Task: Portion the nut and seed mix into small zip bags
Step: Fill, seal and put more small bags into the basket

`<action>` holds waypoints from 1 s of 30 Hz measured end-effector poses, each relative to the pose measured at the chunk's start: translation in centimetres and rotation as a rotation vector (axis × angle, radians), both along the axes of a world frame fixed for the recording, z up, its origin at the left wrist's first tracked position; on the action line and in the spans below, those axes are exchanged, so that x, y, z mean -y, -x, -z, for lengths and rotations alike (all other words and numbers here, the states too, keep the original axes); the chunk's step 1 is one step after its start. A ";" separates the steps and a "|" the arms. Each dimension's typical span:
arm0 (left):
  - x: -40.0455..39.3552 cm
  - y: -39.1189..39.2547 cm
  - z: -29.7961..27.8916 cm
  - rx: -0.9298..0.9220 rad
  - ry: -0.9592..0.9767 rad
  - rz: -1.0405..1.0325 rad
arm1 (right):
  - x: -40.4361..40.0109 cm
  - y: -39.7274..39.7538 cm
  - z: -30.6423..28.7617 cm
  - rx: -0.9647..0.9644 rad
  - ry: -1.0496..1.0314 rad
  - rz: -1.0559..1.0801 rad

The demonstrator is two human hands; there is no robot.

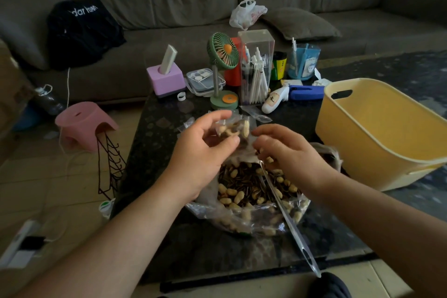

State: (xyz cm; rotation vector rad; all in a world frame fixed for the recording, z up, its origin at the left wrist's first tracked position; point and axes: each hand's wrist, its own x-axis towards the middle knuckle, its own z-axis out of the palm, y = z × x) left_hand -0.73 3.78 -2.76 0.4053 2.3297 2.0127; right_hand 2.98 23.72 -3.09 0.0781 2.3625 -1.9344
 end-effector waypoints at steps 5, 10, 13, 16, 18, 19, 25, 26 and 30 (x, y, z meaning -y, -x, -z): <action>-0.4 -0.6 0.1 0.008 0.027 0.026 | 0.4 -0.2 -0.3 -0.027 0.057 -0.119; -0.9 -0.8 0.1 0.302 -0.207 0.080 | 0.4 0.1 -0.4 0.017 0.205 -0.039; -1.2 -0.9 0.4 0.386 -0.259 0.083 | 0.1 0.2 -0.5 0.063 0.285 -0.044; -1.4 -0.9 0.5 0.429 -0.291 0.055 | 0.2 0.1 -0.9 0.098 0.331 -0.069; -1.5 -0.9 0.4 0.446 -0.298 0.041 | 0.1 0.1 -0.9 0.101 0.321 -0.075; -1.5 -0.9 0.4 0.444 -0.291 0.034 | 0.1 0.1 -0.8 0.100 0.300 -0.066; -1.6 -0.9 0.4 0.459 -0.254 0.033 | 0.3 0.1 -1.1 0.118 0.176 -0.049; -1.5 -1.0 0.5 0.463 -0.255 0.051 | 0.3 0.1 -1.1 0.129 0.157 -0.055; -1.3 -1.0 0.8 0.447 -0.242 0.159 | 0.3 0.1 -1.4 0.184 0.197 -0.030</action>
